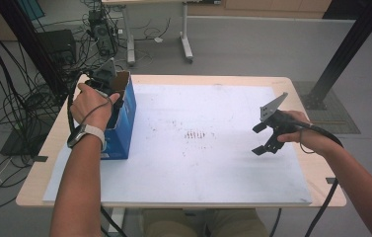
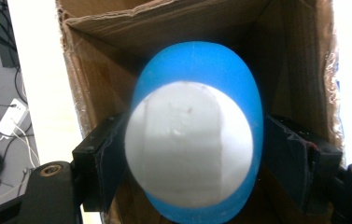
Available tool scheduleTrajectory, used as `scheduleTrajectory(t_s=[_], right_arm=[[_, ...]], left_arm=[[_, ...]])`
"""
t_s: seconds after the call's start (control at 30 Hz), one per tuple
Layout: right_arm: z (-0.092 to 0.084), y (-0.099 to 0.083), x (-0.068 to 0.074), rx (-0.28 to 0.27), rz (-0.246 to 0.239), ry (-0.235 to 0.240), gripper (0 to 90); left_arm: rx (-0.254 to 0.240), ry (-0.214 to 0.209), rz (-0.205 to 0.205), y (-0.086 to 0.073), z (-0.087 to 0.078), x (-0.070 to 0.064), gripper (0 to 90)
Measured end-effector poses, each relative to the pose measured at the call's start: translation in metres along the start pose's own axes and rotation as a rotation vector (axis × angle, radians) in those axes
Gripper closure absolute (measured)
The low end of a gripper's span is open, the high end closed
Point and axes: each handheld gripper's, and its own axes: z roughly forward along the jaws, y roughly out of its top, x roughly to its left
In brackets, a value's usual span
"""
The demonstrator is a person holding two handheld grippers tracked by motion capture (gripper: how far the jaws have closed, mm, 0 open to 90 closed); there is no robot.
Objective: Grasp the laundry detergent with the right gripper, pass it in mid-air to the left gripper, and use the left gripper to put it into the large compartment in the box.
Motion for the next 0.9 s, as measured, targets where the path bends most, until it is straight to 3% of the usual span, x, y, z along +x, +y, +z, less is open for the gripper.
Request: scheduleTrajectory(t_s=[0.23, 0.3, 0.53, 0.67, 0.9], right_arm=[[0.000, 0.000, 0.001, -0.001, -0.004, 0.003, 8.2], [0.000, 0.000, 0.001, 0.001, -0.005, 0.004, 8.3], [-0.001, -0.001, 0.001, 0.008, -0.004, 0.002, 8.3], [-0.002, -0.001, 0.001, 0.010, -0.002, -0.003, 8.2], [-0.007, 0.000, 0.000, 0.014, 0.002, -0.012, 8.3]], left_arm=[[-0.013, 0.007, 0.017, -0.001, -0.008, 0.002, 21.3], [-0.018, 0.002, 0.015, -0.001, -0.012, 0.003, 14.6], [-0.052, -0.018, 0.045, -0.002, -0.025, 0.001, 11.5], [-0.080, -0.026, 0.055, -0.002, -0.038, -0.001, 9.2], [-0.115, -0.042, 0.114, -0.001, -0.064, -0.012, 7.6]])
